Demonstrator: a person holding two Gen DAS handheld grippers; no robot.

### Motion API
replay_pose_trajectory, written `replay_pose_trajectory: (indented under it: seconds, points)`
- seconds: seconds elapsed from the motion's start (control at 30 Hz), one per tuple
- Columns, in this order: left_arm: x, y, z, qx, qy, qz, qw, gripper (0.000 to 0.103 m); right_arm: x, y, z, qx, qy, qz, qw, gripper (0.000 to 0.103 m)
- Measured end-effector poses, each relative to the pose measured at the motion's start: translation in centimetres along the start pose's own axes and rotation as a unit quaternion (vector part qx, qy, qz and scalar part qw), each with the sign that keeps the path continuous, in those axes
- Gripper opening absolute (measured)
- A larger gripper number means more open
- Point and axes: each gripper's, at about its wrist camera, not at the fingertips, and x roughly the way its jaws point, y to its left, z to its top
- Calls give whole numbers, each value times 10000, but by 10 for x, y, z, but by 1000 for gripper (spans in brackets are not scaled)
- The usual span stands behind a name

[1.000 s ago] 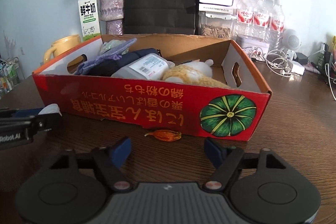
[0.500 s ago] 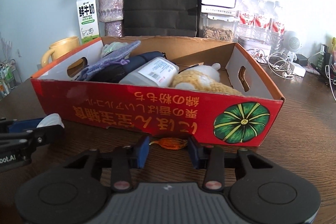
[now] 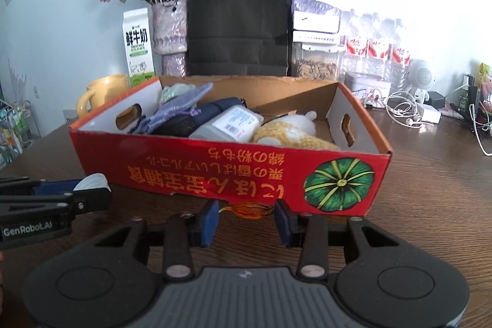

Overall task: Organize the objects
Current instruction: 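Carry the white cap over the red box with the left gripper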

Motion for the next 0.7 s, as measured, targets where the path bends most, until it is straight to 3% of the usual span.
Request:
replay_pose_trajectory:
  seconds: [0.33,0.7]
  points:
    - [-16,-13,39,107,-508,-178,9985,40,-24,-10,30,-48,-557,56,9984,39]
    - [10,-20,91,104,-916,-121,9957,41,-1,-11,75,-155,-914,121,9956,39]
